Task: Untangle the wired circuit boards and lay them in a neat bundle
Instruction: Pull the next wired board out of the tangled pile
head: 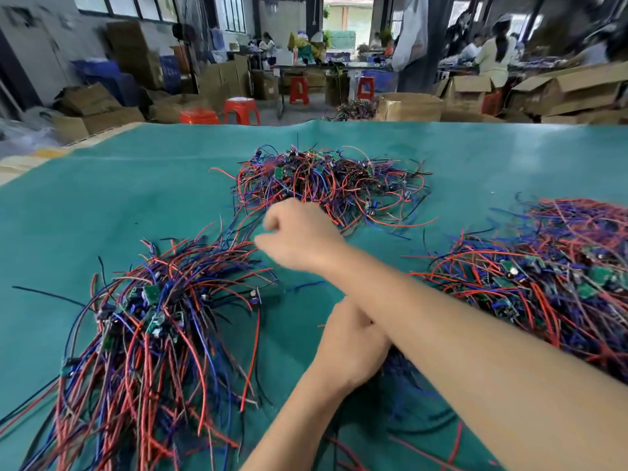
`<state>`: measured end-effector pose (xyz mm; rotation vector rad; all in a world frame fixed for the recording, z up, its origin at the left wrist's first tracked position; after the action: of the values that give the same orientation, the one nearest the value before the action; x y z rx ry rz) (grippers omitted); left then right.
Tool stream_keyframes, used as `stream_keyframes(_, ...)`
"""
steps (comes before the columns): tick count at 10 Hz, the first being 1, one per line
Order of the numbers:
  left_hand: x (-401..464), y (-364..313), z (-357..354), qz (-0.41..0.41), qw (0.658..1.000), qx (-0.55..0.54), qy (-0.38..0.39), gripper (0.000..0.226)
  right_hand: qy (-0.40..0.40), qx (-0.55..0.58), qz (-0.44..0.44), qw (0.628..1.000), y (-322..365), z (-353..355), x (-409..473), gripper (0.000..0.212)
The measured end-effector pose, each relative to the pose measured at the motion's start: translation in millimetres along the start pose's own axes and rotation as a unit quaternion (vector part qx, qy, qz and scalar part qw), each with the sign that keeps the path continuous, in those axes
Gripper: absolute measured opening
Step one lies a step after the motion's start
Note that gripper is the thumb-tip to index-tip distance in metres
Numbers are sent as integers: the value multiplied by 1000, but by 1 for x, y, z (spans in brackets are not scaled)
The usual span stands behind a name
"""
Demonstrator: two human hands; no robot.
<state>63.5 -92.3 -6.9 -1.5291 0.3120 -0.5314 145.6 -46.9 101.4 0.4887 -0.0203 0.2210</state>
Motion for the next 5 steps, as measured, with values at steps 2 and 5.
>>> stream_keyframes(2, -4, 1, 9, -1, 999, 36, -29, 17, 39, -55, -115, 991, -105, 8, 30, 46)
stream_keyframes(5, -8, -4, 11, 11, 998, 40, -47, 24, -46, 132, -186, 973, -127, 17, 26, 24)
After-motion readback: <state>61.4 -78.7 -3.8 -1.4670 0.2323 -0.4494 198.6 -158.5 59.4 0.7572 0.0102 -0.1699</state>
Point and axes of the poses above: each hand's wrist, its own x-axis towards the middle knuckle, its own z-axis out of the back of the hand, y = z × x, the point moved 7 cm from there along x, towards the middle knuckle, and after that the axes turned 5 degrees about y, right-handed, at the moved point
